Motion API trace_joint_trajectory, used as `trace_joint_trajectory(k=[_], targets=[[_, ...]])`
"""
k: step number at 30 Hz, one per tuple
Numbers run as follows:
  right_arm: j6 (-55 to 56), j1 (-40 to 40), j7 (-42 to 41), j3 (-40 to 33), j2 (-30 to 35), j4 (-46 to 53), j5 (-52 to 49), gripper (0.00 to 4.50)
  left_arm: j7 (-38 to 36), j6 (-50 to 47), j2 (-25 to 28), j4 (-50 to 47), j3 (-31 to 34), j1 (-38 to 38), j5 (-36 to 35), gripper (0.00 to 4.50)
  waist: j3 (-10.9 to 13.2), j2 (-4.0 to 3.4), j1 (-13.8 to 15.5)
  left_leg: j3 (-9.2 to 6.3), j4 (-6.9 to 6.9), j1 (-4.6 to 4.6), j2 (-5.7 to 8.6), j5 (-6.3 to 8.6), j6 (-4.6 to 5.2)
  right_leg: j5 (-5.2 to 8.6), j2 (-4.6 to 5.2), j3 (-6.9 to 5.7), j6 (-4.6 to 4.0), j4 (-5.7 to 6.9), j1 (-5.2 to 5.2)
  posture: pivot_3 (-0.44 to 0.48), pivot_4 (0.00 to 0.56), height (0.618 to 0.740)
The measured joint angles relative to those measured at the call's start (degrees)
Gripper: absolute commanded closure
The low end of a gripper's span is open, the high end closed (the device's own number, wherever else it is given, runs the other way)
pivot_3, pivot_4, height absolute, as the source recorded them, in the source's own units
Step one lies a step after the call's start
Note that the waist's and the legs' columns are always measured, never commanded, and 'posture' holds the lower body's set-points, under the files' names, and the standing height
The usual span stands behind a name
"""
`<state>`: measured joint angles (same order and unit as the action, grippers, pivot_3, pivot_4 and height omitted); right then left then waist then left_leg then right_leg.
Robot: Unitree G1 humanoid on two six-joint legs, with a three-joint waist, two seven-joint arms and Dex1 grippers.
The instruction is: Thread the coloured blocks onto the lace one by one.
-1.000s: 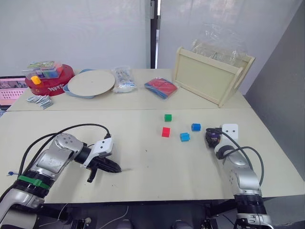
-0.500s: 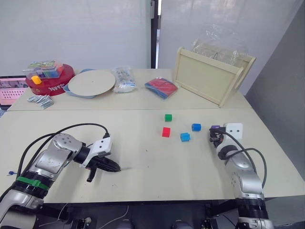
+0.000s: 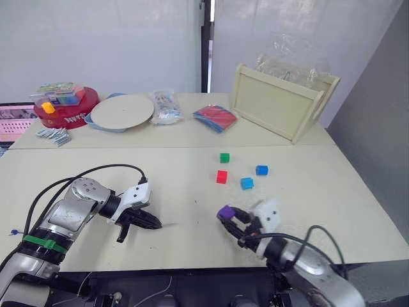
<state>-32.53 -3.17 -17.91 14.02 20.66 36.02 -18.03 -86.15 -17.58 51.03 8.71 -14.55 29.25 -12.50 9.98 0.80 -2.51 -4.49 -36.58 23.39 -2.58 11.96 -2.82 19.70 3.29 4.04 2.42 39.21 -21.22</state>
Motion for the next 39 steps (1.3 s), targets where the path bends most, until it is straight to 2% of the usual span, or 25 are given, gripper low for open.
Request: trace_joint_trajectory(k=[3, 7, 9, 13, 16, 21, 26, 29, 32, 39], targets=[[3.34, 0.94, 0.43, 1.83, -1.61, -6.48, 3.87, 3.35, 0.00, -0.01, 0.16, -0.02, 0.05, -0.28, 0.08, 4.50, 0.00, 0.00, 0.08, 0.00, 0.00, 0.07, 0.00, 0.00, 0.00, 0.00, 0.01, -0.01, 0.00, -0.04, -0.03, 0.000, 0.150, 0.740], [6.65, 1.99, -0.99, 2.85, -1.72, -9.26, 6.02, 3.35, -0.02, 0.05, 0.35, -0.01, 0.08, -0.45, 0.14, 4.50, -0.01, 0.01, 0.06, 0.00, 0.00, 0.01, -0.02, 0.00, 0.00, 0.00, -0.01, -0.01, 0.00, 0.00, -0.03, 0.000, 0.150, 0.740], [6.82, 1.96, -1.53, 2.65, -2.04, -9.52, 5.93, 2.30, -0.02, 0.21, 0.35, 0.16, 0.08, -0.44, 0.31, 4.50, -0.01, 0.02, 0.03, 0.00, 0.00, 0.00, -0.03, 0.00, 0.00, 0.00, -0.02, -0.01, 0.00, 0.00, -0.02, 0.000, 0.150, 0.740], [4.17, 0.90, -4.62, 1.80, -1.16, -8.91, 3.46, 1.00, 0.00, 0.34, 0.35, 1.06, 0.08, -0.44, 0.96, 4.50, 0.00, 0.02, 0.05, 0.00, 0.00, 0.05, -0.02, 0.00, 0.00, 0.00, -0.01, -0.01, 0.00, -0.01, -0.02, 0.000, 0.150, 0.740], [1.57, 3.76, -10.87, -1.34, 4.44, -7.98, -0.45, 0.03, 0.02, 0.17, 0.39, 0.81, 0.26, -0.73, 0.96, 4.50, 0.01, 0.03, 0.07, 0.00, -0.04, 0.05, 0.00, 0.00, 0.00, 0.00, 0.01, -0.01, 0.00, -0.01, 0.00, 0.000, 0.150, 0.740], [1.62, 13.44, -25.12, -5.32, 13.73, -12.31, -5.29, 0.03, 0.03, 0.08, 0.56, -0.02, 0.68, -1.37, 0.95, 4.50, 0.01, 0.03, -0.01, -0.02, -0.04, 0.02, -0.03, 0.00, 0.00, 0.00, -0.03, -0.03, 0.00, -0.01, 0.01, 0.000, 0.150, 0.740], [10.04, 27.07, -45.07, 0.81, 18.23, -27.04, -3.11, 0.03, -0.01, -0.02, 1.33, -1.40, 1.58, -2.56, 0.94, 4.50, 0.03, 0.04, -0.21, 0.00, -0.04, 0.00, -0.04, 0.00, 0.01, 0.00, -0.03, -0.03, 0.00, -0.02, 0.00, 0.000, 0.150, 0.740], [18.20, 33.95, -54.42, 5.60, 17.48, -35.20, 0.56, 0.03, -0.13, -0.20, 1.95, -2.26, 2.08, -3.00, 0.92, 4.50, 0.04, 0.05, -0.13, 0.00, -0.07, 0.02, -0.03, 0.00, 0.00, 0.00, -0.02, -0.03, 0.00, -0.05, 0.00, 0.000, 0.150, 0.740], [26.06, 38.75, -60.10, 8.19, 14.94, -44.32, 4.17, 0.03, -0.23, -0.47, 2.89, -3.44, 2.36, -3.45, 0.91, 4.50, 0.05, 0.06, -0.02, 0.00, -0.08, 0.03, -0.04, 0.00, 0.00, 0.00, -0.01, -0.05, 0.00, -0.05, 0.00, 0.000, 0.150, 0.740], [40.35, 47.04, -67.25, 10.31, 8.93, -64.22, 10.11, 0.03, 0.02, -2.55, 3.65, -7.61, 3.26, -6.11, 0.53, 4.50, 0.08, 0.05, -0.01, 0.00, -0.09, 0.02, -0.05, -0.01, -0.02, 0.00, 0.00, -0.06, -0.01, -0.02, -0.01, 0.000, 0.150, 0.740]])
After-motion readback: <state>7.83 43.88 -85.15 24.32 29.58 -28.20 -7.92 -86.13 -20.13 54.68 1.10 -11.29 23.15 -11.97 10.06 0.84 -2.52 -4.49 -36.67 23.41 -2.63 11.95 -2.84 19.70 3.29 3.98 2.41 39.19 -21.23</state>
